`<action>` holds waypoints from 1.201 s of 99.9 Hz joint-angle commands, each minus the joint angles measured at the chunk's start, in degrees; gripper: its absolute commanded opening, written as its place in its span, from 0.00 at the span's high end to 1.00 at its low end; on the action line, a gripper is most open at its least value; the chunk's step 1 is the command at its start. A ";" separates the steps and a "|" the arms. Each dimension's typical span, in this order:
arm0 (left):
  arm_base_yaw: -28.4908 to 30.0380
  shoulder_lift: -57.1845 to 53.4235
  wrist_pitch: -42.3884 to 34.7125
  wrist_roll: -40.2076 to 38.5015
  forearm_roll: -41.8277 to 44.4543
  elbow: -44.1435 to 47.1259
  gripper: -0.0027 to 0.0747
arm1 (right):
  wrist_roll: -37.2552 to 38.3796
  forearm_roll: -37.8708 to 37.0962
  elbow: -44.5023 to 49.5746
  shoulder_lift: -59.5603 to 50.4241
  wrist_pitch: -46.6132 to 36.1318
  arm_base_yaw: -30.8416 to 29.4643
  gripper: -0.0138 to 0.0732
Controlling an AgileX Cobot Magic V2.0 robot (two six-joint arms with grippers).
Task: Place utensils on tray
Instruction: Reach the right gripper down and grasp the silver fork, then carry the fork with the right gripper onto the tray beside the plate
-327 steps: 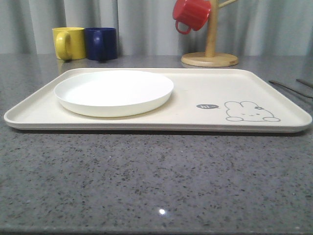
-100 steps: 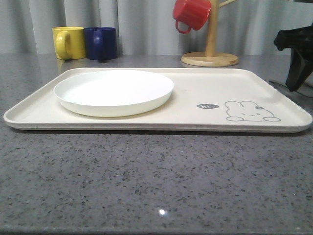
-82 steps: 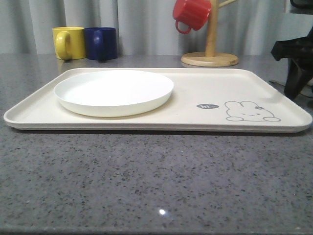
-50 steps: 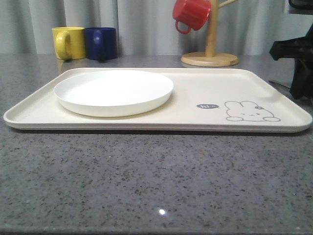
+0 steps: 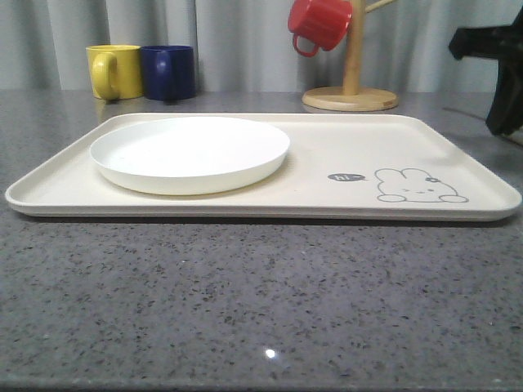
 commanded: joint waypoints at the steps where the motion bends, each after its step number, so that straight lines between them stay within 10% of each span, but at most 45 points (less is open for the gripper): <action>1: -0.24 0.32 -4.74 -0.19 -0.24 -1.60 0.99 | 2.52 0.60 -3.48 -4.61 -0.14 1.13 0.84; 70: -0.24 0.32 -4.74 -0.19 -0.24 -1.60 0.99 | 40.88 -21.22 -6.53 2.39 -6.08 26.42 0.84; 120: -0.24 0.32 -4.74 -0.19 -0.24 -1.60 0.99 | 43.42 -21.78 -8.60 7.77 -5.98 28.71 0.81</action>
